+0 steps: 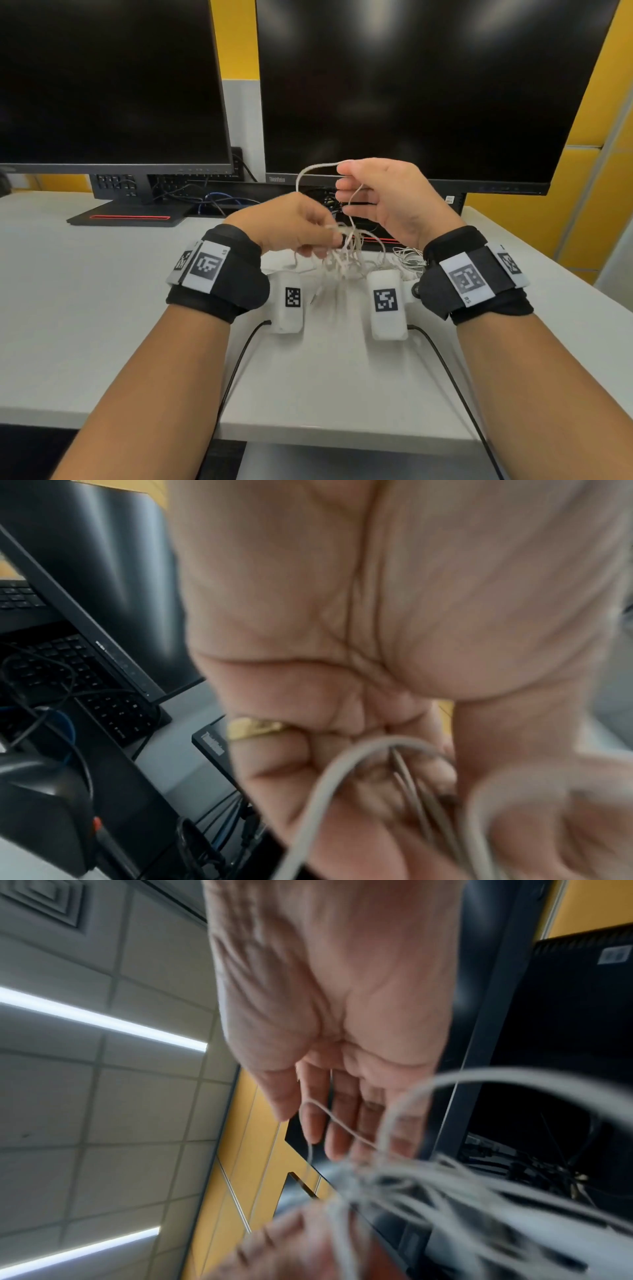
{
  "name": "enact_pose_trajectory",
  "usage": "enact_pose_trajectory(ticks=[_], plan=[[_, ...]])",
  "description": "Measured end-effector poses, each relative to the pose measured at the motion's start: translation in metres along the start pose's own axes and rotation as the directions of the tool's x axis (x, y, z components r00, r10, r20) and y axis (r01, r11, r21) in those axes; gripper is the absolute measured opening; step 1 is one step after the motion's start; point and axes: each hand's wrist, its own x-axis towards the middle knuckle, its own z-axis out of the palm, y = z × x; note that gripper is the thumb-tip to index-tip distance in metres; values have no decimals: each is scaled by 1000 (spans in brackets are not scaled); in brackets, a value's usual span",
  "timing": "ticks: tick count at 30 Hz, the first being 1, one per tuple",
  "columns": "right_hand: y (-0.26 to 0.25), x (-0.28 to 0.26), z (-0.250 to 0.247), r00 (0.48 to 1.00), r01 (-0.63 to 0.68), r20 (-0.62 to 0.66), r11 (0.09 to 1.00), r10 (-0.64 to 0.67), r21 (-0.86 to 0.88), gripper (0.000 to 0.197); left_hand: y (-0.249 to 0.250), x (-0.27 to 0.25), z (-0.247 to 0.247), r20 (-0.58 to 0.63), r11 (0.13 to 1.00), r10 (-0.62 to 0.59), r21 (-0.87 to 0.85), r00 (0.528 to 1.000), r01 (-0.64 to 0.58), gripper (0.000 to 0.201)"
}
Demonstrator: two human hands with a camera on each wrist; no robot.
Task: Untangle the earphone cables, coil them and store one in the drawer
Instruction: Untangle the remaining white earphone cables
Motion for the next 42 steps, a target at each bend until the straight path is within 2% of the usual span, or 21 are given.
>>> enact_pose_trajectory(ticks=[2, 4, 6, 7, 12, 15, 18, 23, 26, 30, 32, 33, 36, 38, 39, 40, 42], plan=[[2, -2, -3, 990, -31, 131, 986, 53, -162, 23, 2, 0, 0, -172, 971, 65, -215, 983, -102, 21], [4, -5, -2, 967, -18, 235, 953, 93, -304, 22, 3, 2, -2, -334, 912, 52, -369, 941, -181, 21], [6, -4, -1, 977, 0, 197, 929, 79, -369, 20, 2, 5, -3, -436, 884, 22, -411, 900, -221, 10], [6, -3, 0, 986, -7, 155, 932, 67, -362, 18, 2, 6, -3, -463, 885, 16, -406, 886, -228, 3], [6, 0, 2, 998, -67, -34, 964, 60, -259, 18, -5, 10, -3, -598, 963, -22, -228, 801, -143, 19], [5, 3, 1, 993, -107, -81, 965, 90, -240, 19, -9, 13, -6, -691, 982, -84, -181, 718, -60, 17], [4, 5, 2, 986, -142, -116, 962, 118, -234, 19, -13, 14, -7, -722, 990, -96, -143, 685, -12, 17], [2, 1, 1, 984, -148, -112, 983, 136, -105, 16, -16, 17, -8, -722, 989, -126, -144, 680, 31, 11], [-2, -3, -1, 991, -113, -81, 986, 104, -123, 22, -17, 17, -10, -720, 981, -173, -188, 672, 52, 12], [-2, 0, 1, 991, -75, -103, 995, 81, 59, 18, -9, 16, -11, -652, 959, -227, -281, 723, 48, 11], [-2, 1, 0, 990, -71, -112, 990, 84, 121, 14, -6, 14, -12, -651, 949, -194, -315, 734, -28, 15], [-2, 1, 0, 992, -74, -94, 988, 88, 138, 14, -4, 12, -12, -677, 944, -156, -316, 720, -92, 17], [-2, -1, -1, 992, -124, 38, 983, 120, 133, 22, 0, 8, -10, -776, 916, -50, -286, 629, -280, 16], [-2, -3, 1, 984, -126, 134, 989, 115, 78, 23, 2, 7, -7, -792, 914, -12, -256, 610, -315, 13], [-2, -4, 1, 979, -114, 175, 992, 103, 54, 18, 2, 7, -6, -773, 923, 13, -235, 635, -305, 9], [-2, -5, 1, 973, -105, 208, 994, 96, 36, 16, 3, 7, -4, -726, 930, 35, -228, 687, -288, 4], [-2, -6, 1, 959, -83, 273, 997, 81, -3, 21, 3, 7, -2, -564, 943, 81, -224, 822, -247, 11]])
